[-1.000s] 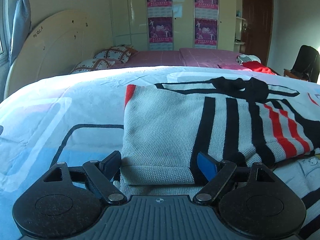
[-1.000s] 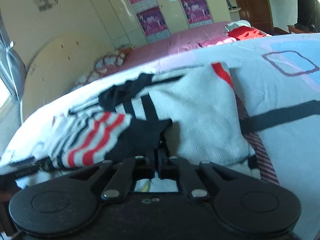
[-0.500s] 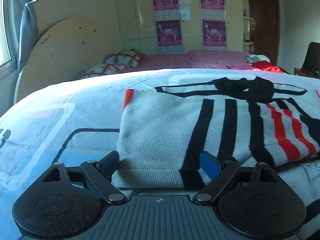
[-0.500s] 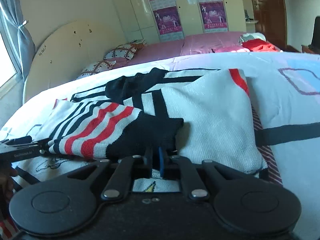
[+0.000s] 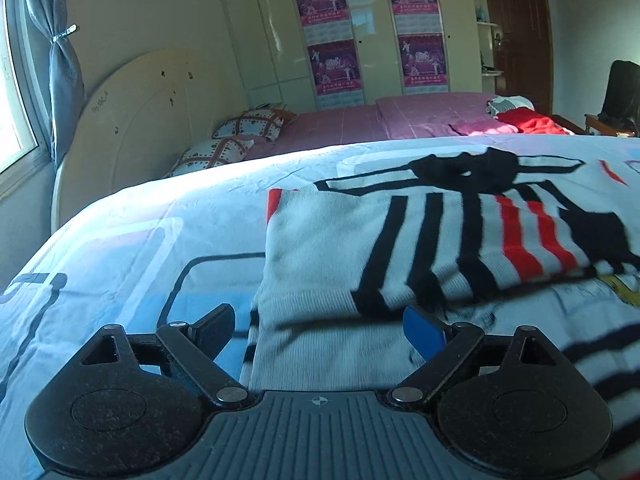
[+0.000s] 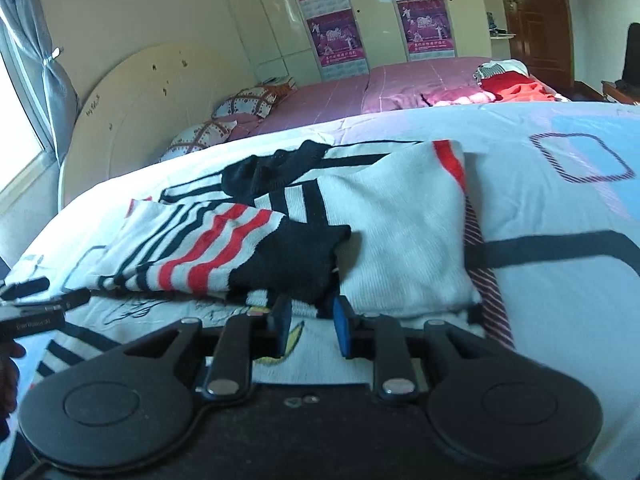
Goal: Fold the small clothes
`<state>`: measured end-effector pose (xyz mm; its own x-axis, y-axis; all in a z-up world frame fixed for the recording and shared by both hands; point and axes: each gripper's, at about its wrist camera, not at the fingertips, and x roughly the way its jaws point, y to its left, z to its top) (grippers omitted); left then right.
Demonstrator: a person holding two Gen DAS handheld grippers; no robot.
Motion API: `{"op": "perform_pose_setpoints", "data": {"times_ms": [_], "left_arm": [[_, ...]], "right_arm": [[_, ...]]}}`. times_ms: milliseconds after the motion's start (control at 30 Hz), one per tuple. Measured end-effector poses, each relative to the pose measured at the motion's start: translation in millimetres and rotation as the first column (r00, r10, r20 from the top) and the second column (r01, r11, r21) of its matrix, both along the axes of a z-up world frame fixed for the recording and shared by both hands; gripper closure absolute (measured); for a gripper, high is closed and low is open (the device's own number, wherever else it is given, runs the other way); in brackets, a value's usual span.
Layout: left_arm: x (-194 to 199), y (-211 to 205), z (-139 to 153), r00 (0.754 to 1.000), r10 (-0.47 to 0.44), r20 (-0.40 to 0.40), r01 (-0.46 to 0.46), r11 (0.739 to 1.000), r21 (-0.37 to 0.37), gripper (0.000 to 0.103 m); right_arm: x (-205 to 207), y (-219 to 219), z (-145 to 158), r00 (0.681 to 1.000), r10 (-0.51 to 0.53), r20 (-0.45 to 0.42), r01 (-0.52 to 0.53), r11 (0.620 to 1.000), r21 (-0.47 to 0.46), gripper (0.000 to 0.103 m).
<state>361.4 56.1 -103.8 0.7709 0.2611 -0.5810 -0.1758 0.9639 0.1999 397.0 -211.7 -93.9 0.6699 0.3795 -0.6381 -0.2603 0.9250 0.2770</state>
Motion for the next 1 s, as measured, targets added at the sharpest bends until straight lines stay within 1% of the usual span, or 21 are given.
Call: {"op": "perform_pose_setpoints", "data": {"times_ms": [133, 200, 267, 333, 367, 467, 500, 533, 567, 600, 700, 767, 900, 1000], "left_arm": [[-28.9, 0.8, 0.0, 1.000, -0.027, -0.004, 0.027, 1.000, -0.014, 0.013], [-44.2, 4.3, 0.2, 0.999, -0.034, 0.002, 0.034, 0.998, -0.043, 0.013], [-66.2, 13.7, 0.5, 0.999, -0.045, 0.003, 0.045, 0.995, -0.088, 0.013], [-94.7, 30.7, -1.9, 1.000, -0.028, -0.010, 0.026, 0.988, -0.152, 0.013], [-109.5, 40.5, -4.8, 0.999, -0.036, -0.024, 0.030, 0.980, -0.197, 0.013], [-153.1, 61.7, -15.5, 0.996, -0.066, -0.065, 0.045, 0.959, -0.281, 0.014], [-167.0, 68.8, -19.0, 0.994, -0.080, -0.078, 0.051, 0.946, -0.320, 0.021], [-178.3, 76.6, -23.3, 0.991, -0.090, -0.095, 0.049, 0.929, -0.366, 0.026], [-189.0, 85.3, -28.2, 0.989, -0.097, -0.111, 0.042, 0.908, -0.417, 0.035], [-198.7, 93.9, -33.2, 0.987, -0.105, -0.120, 0.037, 0.882, -0.470, 0.040], [-221.2, 110.1, -42.3, 0.986, -0.136, -0.101, 0.052, 0.812, -0.581, 0.041], [-226.2, 117.3, -45.9, 0.983, -0.156, -0.092, 0.059, 0.754, -0.654, 0.041], [-222.4, 122.1, -60.9, 0.974, -0.213, -0.073, 0.081, 0.635, -0.768, 0.042], [-213.3, 118.8, -67.5, 0.972, -0.228, -0.059, 0.086, 0.575, -0.814, 0.042]], "right_arm": [[-31.3, -14.3, 7.4, 0.999, -0.034, -0.007, 0.034, 0.999, 0.014, 0.072], [-53.3, -22.4, 9.1, 0.999, -0.040, -0.011, 0.041, 0.999, 0.020, 0.069], [-80.0, -35.1, 8.8, 0.997, -0.063, -0.033, 0.065, 0.997, 0.052, 0.066], [-106.3, -50.0, 7.3, 0.993, -0.100, -0.065, 0.105, 0.990, 0.091, 0.061], [-121.5, -56.3, 5.7, 0.990, -0.120, -0.077, 0.128, 0.986, 0.105, 0.060], [-165.6, -71.9, -1.2, 0.981, -0.161, -0.112, 0.177, 0.974, 0.143, 0.060], [-178.7, -75.1, -4.7, 0.977, -0.168, -0.132, 0.188, 0.970, 0.153, 0.060], [-191.2, -77.7, -8.0, 0.973, -0.176, -0.146, 0.200, 0.966, 0.166, 0.060], [-200.7, -79.2, -10.5, 0.970, -0.184, -0.158, 0.212, 0.960, 0.185, 0.060], [-210.9, -81.5, -14.1, 0.966, -0.190, -0.174, 0.226, 0.950, 0.214, 0.060], [-235.3, -85.0, -22.4, 0.955, -0.219, -0.202, 0.270, 0.922, 0.276, 0.060], [-244.0, -87.6, -28.0, 0.945, -0.234, -0.227, 0.297, 0.906, 0.303, 0.060], [-255.1, -91.9, -40.9, 0.938, -0.215, -0.273, 0.315, 0.856, 0.409, 0.061], [-254.1, -91.6, -50.4, 0.937, -0.188, -0.296, 0.315, 0.823, 0.473, 0.061]]}}
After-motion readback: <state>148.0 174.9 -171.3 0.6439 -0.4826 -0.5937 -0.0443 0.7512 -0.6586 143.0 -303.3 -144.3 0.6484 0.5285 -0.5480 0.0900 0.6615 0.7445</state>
